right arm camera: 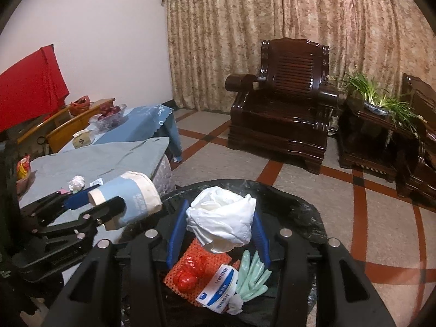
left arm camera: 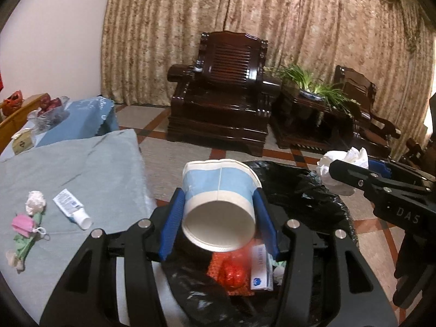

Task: Collect trash
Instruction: 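Open both grippers over the bin to drop the tissue and cup, then move both grippers back over the tube and pink mask on the table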

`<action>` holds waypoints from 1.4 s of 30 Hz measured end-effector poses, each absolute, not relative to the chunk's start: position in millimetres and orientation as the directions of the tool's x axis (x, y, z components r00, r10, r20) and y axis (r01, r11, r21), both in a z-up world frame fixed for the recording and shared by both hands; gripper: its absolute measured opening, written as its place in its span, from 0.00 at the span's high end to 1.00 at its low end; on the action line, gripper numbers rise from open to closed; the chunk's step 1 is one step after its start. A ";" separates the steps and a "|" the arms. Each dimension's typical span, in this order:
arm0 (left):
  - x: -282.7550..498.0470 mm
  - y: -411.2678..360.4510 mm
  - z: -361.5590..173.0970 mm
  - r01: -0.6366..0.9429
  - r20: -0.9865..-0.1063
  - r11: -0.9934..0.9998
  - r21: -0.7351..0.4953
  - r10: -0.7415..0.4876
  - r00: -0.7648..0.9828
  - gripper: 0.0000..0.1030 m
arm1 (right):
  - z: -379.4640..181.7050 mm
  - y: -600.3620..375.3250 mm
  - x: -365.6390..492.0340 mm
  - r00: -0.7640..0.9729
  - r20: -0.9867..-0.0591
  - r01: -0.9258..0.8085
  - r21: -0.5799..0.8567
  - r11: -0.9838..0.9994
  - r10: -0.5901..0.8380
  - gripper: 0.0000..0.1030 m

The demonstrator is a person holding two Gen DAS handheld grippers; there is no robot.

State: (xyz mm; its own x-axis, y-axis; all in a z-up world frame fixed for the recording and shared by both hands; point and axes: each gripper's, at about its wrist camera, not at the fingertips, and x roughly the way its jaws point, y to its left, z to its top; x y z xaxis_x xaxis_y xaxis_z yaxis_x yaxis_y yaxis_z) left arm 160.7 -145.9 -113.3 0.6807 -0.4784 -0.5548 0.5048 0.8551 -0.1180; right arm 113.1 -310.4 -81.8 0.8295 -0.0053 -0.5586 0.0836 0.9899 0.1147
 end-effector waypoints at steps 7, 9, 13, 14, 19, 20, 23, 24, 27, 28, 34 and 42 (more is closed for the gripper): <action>165.4 -142.3 -120.9 0.512 -0.582 0.849 -0.129 -0.483 0.654 0.21 | -82.1 -325.0 104.8 0.838 -0.543 0.139 0.127 0.982 -0.049 0.17; 164.9 -135.6 -120.6 0.498 -0.580 0.859 -0.119 -0.467 0.667 0.19 | -81.6 -326.3 102.4 0.842 -0.536 0.146 0.129 0.981 -0.055 0.11; 164.4 -113.6 -116.7 0.453 -0.573 0.886 -0.096 -0.422 0.703 0.13 | -80.3 -324.8 102.2 0.845 -0.533 0.137 0.140 0.981 -0.042 0.06; 163.8 -109.4 -114.5 0.443 -0.571 0.891 -0.095 -0.414 0.709 0.13 | -80.4 -323.2 104.1 0.842 -0.539 0.130 0.148 0.980 -0.030 0.06; 163.4 -80.9 -106.5 0.385 -0.563 0.918 -0.092 -0.367 0.740 0.11 | -80.5 -308.2 110.4 0.838 -0.546 0.098 0.161 0.982 0.006 0.06; 162.6 -75.9 -104.6 0.375 -0.561 0.923 -0.090 -0.358 0.746 0.11 | -80.3 -304.4 112.6 0.837 -0.547 0.089 0.160 0.983 0.013 0.06; 161.3 -57.4 -101.2 0.340 -0.554 0.936 -0.088 -0.330 0.764 0.11 | -80.1 -287.1 119.8 0.836 -0.547 0.056 0.159 0.986 0.041 0.06; 160.8 -50.6 -100.5 0.328 -0.553 0.941 -0.087 -0.319 0.769 0.11 | -80.5 -281.6 121.8 0.836 -0.547 0.045 0.158 0.986 0.050 0.06; 157.5 -30.6 -99.5 0.286 -0.548 0.955 -0.079 -0.281 0.788 0.11 | -81.3 -258.2 130.6 0.834 -0.545 -0.002 0.150 0.989 0.084 0.06; 156.7 -22.0 -99.2 0.268 -0.546 0.961 -0.074 -0.264 0.795 0.11 | -82.1 -251.6 132.7 0.834 -0.545 -0.012 0.147 0.989 0.091 0.06; 154.2 17.7 -97.2 0.193 -0.540 0.980 -0.054 -0.192 0.820 0.11 | -83.9 -210.5 148.4 0.832 -0.536 -0.084 0.137 0.987 0.145 0.06; 155.0 70.2 -100.3 0.087 -0.540 0.996 -0.033 -0.091 0.837 0.11 | -89.0 -169.4 164.5 0.820 -0.535 -0.147 0.142 0.979 0.201 0.06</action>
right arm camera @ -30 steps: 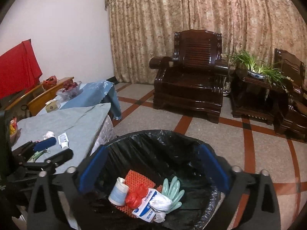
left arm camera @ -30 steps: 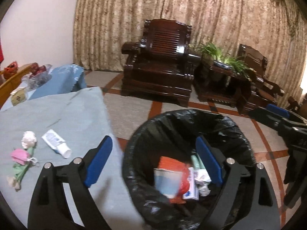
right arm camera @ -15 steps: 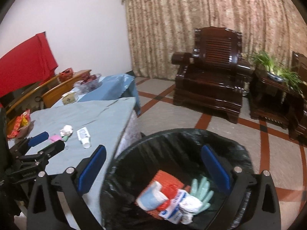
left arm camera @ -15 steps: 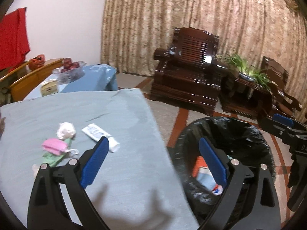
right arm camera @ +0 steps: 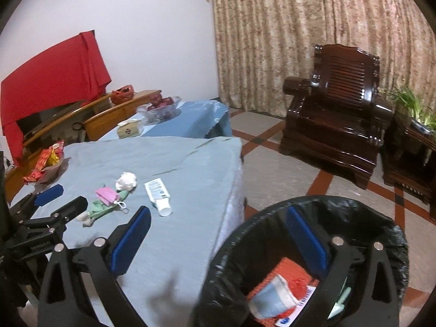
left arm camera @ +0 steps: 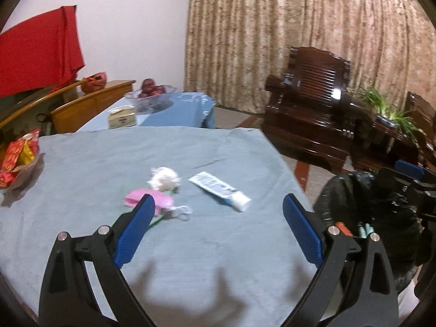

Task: Collect trash
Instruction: 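Move both grippers back over the tube and pink mask on the table, then grasp the white tube by its cap with the right gripper while the left gripper grasps the pink mask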

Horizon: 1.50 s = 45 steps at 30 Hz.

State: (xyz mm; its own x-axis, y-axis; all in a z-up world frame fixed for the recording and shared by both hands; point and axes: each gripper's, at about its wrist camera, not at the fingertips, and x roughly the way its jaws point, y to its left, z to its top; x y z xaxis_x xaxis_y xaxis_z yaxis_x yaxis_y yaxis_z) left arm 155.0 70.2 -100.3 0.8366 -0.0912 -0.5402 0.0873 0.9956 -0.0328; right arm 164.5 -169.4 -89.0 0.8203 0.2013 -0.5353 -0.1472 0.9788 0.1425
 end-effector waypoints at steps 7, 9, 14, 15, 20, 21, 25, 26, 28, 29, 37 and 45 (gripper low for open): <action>158.7 115.1 -112.2 -0.005 -0.555 1.000 -0.021 -0.007 0.832 0.11 | -96.6 -136.0 177.8 0.810 -0.538 -0.188 0.138 0.972 0.233 0.06; 161.0 127.7 -117.1 -0.034 -0.562 0.999 -0.013 0.021 0.827 0.11 | -99.7 -127.9 184.6 0.804 -0.541 -0.195 0.151 0.969 0.246 0.06; 171.7 157.6 -131.6 -0.093 -0.584 0.996 -0.003 0.074 0.808 0.11 | -107.6 -103.1 201.6 0.791 -0.547 -0.222 0.157 0.962 0.272 0.06; 173.5 162.4 -134.9 -0.102 -0.589 0.995 -0.001 0.082 0.804 0.11 | -110.7 -96.3 206.1 0.788 -0.551 -0.228 0.154 0.961 0.275 0.06; 187.1 181.7 -154.8 -0.138 -0.621 0.990 -0.003 0.106 0.777 0.11 | -124.8 -73.0 225.3 0.778 -0.569 -0.232 0.134 0.963 0.266 0.06; 190.4 183.7 -158.8 -0.142 -0.628 0.990 -0.002 0.110 0.771 0.11 | -127.3 -69.9 228.3 0.776 -0.573 -0.234 0.129 0.964 0.265 0.06; 202.0 189.3 -173.2 -0.144 -0.652 0.990 -0.003 0.107 0.751 0.11 | -141.0 -56.8 242.7 0.759 -0.595 -0.248 0.113 0.962 0.265 0.10; 204.5 189.7 -175.7 -0.143 -0.656 0.990 -0.001 0.107 0.747 0.12 | -144.0 -55.2 246.0 0.755 -0.601 -0.248 0.110 0.962 0.264 0.10; 209.3 190.6 -182.1 -0.140 -0.665 0.990 0.002 0.105 0.739 0.17 | -150.5 -51.5 253.6 0.745 -0.613 -0.247 0.112 0.963 0.262 0.12; 212.3 191.3 -186.2 -0.138 -0.673 0.990 0.001 0.103 0.732 0.18 | -153.5 -50.1 257.2 0.742 -0.618 -0.246 0.112 0.963 0.261 0.12; 223.5 194.3 -200.2 -0.135 -0.700 0.991 -0.019 0.083 0.709 0.19 | -170.5 -40.3 278.5 0.718 -0.647 -0.251 0.104 0.962 0.257 0.13; 218.4 184.7 -180.4 -0.138 -0.655 0.989 -0.056 0.068 0.753 0.19 | -189.8 -31.8 301.5 0.687 -0.687 -0.244 0.087 0.966 0.236 0.23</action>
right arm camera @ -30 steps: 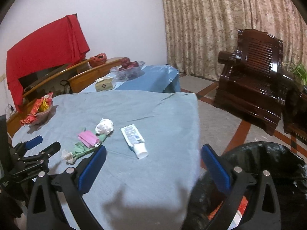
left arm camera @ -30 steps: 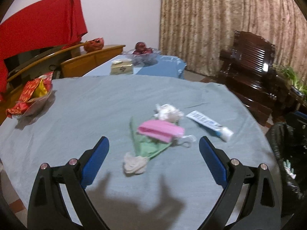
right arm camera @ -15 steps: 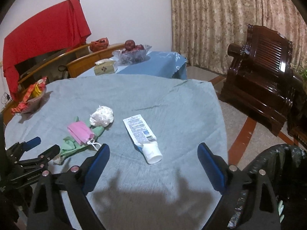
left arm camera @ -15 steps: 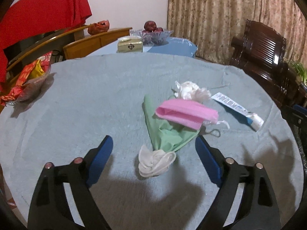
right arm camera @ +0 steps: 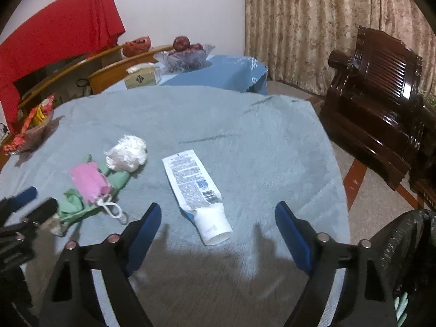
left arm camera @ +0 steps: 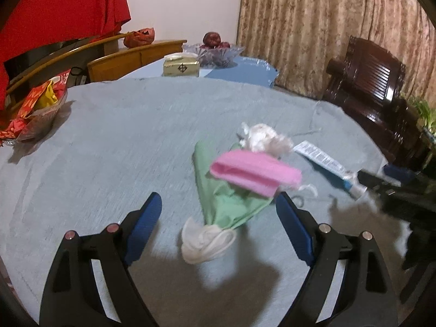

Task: Collect trash
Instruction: 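Grasp the white tube by its cap with the right gripper while the left gripper grasps the pink mask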

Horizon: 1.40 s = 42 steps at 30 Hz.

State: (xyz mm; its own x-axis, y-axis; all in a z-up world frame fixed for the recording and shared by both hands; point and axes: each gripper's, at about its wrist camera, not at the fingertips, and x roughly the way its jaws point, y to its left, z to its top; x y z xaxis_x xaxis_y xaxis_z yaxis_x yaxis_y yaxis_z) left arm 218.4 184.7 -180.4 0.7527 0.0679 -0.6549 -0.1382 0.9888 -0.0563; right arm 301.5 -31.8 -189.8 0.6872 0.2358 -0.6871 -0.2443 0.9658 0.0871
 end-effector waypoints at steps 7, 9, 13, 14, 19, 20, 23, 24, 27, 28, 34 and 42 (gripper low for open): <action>236.4 177.6 -177.0 -0.109 -0.649 0.992 -0.063 0.042 0.760 0.19 | -208.4 -25.4 322.5 0.640 -0.730 -0.266 0.084 0.960 0.241 0.33; 242.1 176.0 -176.6 -0.099 -0.648 0.993 -0.064 0.034 0.761 0.19 | -211.4 -21.9 327.4 0.626 -0.738 -0.279 0.090 0.956 0.252 0.36; 256.5 173.6 -177.8 -0.082 -0.650 0.995 -0.065 0.020 0.760 0.19 | -218.7 -14.8 333.0 0.597 -0.757 -0.301 0.097 0.949 0.267 0.46; 261.6 172.2 -179.9 -0.078 -0.654 0.995 -0.060 0.019 0.756 0.19 | -220.6 -14.4 333.6 0.593 -0.761 -0.300 0.095 0.949 0.263 0.47; 276.5 169.3 -190.3 -0.061 -0.679 0.996 -0.063 0.002 0.734 0.27 | -219.6 -19.7 332.4 0.598 -0.756 -0.292 0.102 0.951 0.265 0.63; 279.8 168.2 -193.2 -0.055 -0.687 0.996 -0.064 -0.004 0.727 0.32 | -219.1 -20.7 331.5 0.600 -0.758 -0.287 0.094 0.953 0.256 0.64; 282.7 165.0 -197.0 -0.040 -0.696 0.997 -0.072 -0.022 0.718 0.57 | -217.1 -25.0 329.1 0.611 -0.755 -0.267 0.085 0.960 0.237 0.64; 282.7 163.6 -197.6 -0.033 -0.697 0.997 -0.072 -0.027 0.717 0.60 | -217.0 -26.8 328.5 0.609 -0.756 -0.263 0.093 0.960 0.240 0.64; 278.8 157.9 -197.9 -0.014 -0.693 0.998 -0.060 -0.032 0.721 0.85 | -217.1 -30.6 327.8 0.606 -0.757 -0.250 0.109 0.962 0.244 0.64; 277.1 157.3 -197.5 -0.009 -0.690 0.998 -0.062 -0.036 0.723 0.90 | -216.5 -30.2 327.7 0.606 -0.756 -0.247 0.114 0.962 0.246 0.64; 265.3 152.1 -197.5 0.020 -0.688 0.997 -0.076 -0.067 0.723 0.95 | -210.1 -31.5 320.2 0.625 -0.743 -0.242 0.108 0.964 0.240 0.64; 273.7 156.4 -195.8 -0.026 -0.681 0.997 -0.072 -0.030 0.732 0.43 | -210.4 -41.0 321.9 0.628 -0.748 -0.211 0.103 0.972 0.215 0.64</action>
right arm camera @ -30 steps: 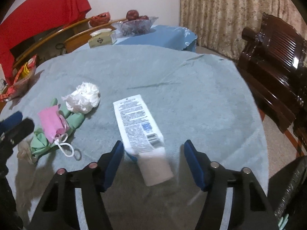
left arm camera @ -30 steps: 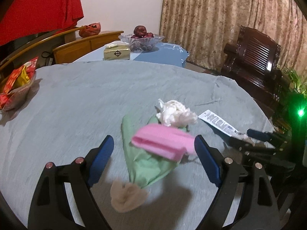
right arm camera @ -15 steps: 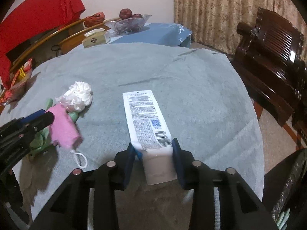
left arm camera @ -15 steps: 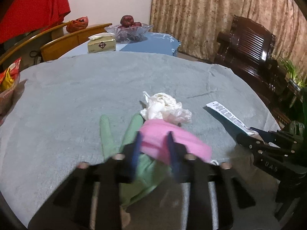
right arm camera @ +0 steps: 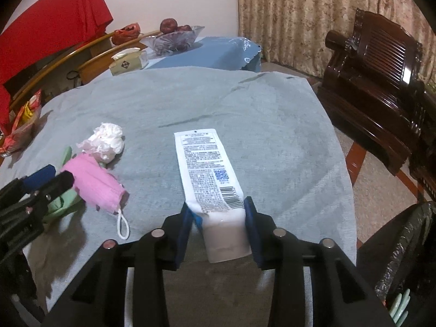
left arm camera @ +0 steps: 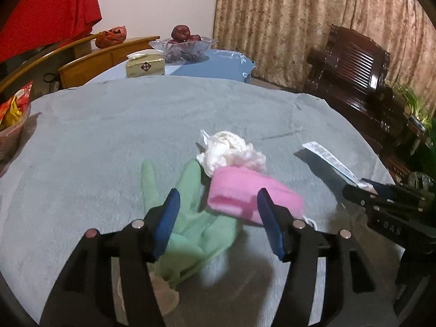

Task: Collect trash
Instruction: 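Grasp the white tube by its cap with the right gripper while the left gripper grasps the pink mask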

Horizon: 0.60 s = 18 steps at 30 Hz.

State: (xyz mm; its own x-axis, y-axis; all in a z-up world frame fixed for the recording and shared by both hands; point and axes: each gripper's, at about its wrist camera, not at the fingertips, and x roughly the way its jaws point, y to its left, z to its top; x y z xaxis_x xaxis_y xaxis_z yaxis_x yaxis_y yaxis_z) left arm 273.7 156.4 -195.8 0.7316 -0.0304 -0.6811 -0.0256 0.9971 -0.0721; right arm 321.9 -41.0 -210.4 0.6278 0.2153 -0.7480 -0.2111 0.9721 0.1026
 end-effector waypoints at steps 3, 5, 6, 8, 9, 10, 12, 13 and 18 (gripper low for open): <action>281.8 155.4 -198.7 -0.017 -0.693 0.997 -0.074 -0.039 0.719 0.42 | -210.9 -41.8 322.1 0.627 -0.748 -0.213 0.104 0.971 0.218 0.64; 286.1 153.4 -200.6 -0.011 -0.699 0.997 -0.074 -0.044 0.714 0.39 | -210.8 -42.0 322.3 0.627 -0.747 -0.215 0.106 0.971 0.221 0.64; 287.6 152.3 -201.2 -0.005 -0.699 0.997 -0.076 -0.050 0.713 0.39 | -210.4 -42.5 322.3 0.628 -0.746 -0.216 0.106 0.971 0.221 0.64; 290.6 150.0 -203.1 0.006 -0.702 0.997 -0.079 -0.061 0.709 0.43 | -210.1 -41.8 322.7 0.628 -0.746 -0.219 0.106 0.970 0.223 0.64; 292.1 148.9 -204.6 0.013 -0.706 0.996 -0.085 -0.070 0.705 0.49 | -210.1 -41.3 322.6 0.627 -0.747 -0.219 0.106 0.970 0.223 0.64; 294.5 147.0 -207.0 0.022 -0.713 0.996 -0.092 -0.081 0.697 0.62 | -209.7 -41.7 322.8 0.626 -0.747 -0.220 0.108 0.969 0.225 0.64; 295.3 145.1 -208.7 0.017 -0.714 0.997 -0.080 -0.069 0.696 0.75 | -208.1 -40.6 322.0 0.627 -0.745 -0.222 0.110 0.969 0.228 0.64; 295.0 145.5 -207.9 0.015 -0.710 0.996 -0.083 -0.070 0.700 0.84 | -206.9 -39.9 321.2 0.628 -0.744 -0.224 0.107 0.969 0.228 0.64; 287.0 150.1 -197.0 0.005 -0.683 0.994 -0.109 -0.078 0.726 0.95 | -196.6 -39.3 314.5 0.645 -0.729 -0.231 0.102 0.968 0.230 0.64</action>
